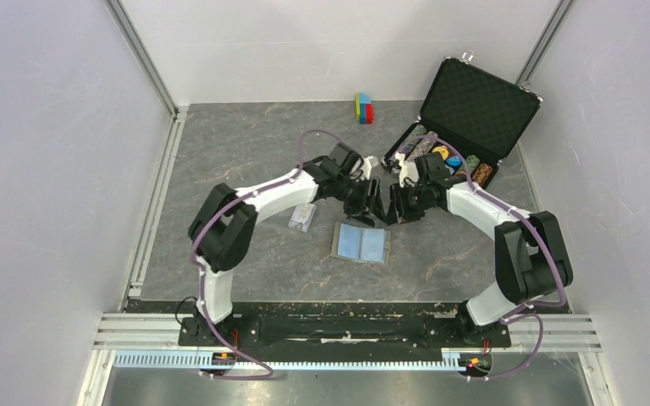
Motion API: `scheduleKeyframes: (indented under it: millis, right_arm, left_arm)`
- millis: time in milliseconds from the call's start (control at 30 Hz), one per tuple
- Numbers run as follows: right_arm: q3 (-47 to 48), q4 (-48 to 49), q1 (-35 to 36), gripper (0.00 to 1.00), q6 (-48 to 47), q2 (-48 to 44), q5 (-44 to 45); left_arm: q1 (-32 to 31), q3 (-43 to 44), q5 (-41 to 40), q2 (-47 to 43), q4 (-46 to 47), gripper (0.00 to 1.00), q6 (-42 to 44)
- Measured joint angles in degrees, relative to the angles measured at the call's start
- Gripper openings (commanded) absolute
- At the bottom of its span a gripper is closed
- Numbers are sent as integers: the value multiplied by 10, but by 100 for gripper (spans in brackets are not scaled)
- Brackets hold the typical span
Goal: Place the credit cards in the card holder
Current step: Pick up the credit card from the storage box.
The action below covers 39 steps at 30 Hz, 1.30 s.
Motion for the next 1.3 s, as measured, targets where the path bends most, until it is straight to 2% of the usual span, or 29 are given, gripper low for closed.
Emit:
scheduleKeyframes:
  millis: [200, 333, 500, 633, 733, 1000, 1100, 1300]
  right_arm:
    - [40, 2, 29, 40, 13, 12, -9]
    - [66, 3, 51, 47, 23, 33, -15]
    - [118, 11, 79, 53, 46, 76, -30]
    - [152, 33, 101, 55, 74, 107, -48]
    - [165, 53, 118, 55, 96, 130, -61]
    - [172, 109, 151, 55, 164, 194, -104]
    - [174, 136, 154, 52, 189, 215, -120]
    - [193, 183, 154, 34, 237, 253, -143]
  left_arm:
    - [76, -90, 4, -110, 96, 60, -28]
    - [149, -139, 2, -157, 109, 61, -29]
    - [223, -143, -61, -171, 9, 61, 20]
    - [224, -116, -143, -170, -104, 61, 83]
    - [221, -101, -186, -161, -147, 61, 113]
    - [219, -96, -256, -120, -198, 59, 153]
    - [219, -95, -256, -97, -198, 53, 162]
    - [220, -95, -235, -58, -187, 32, 163]
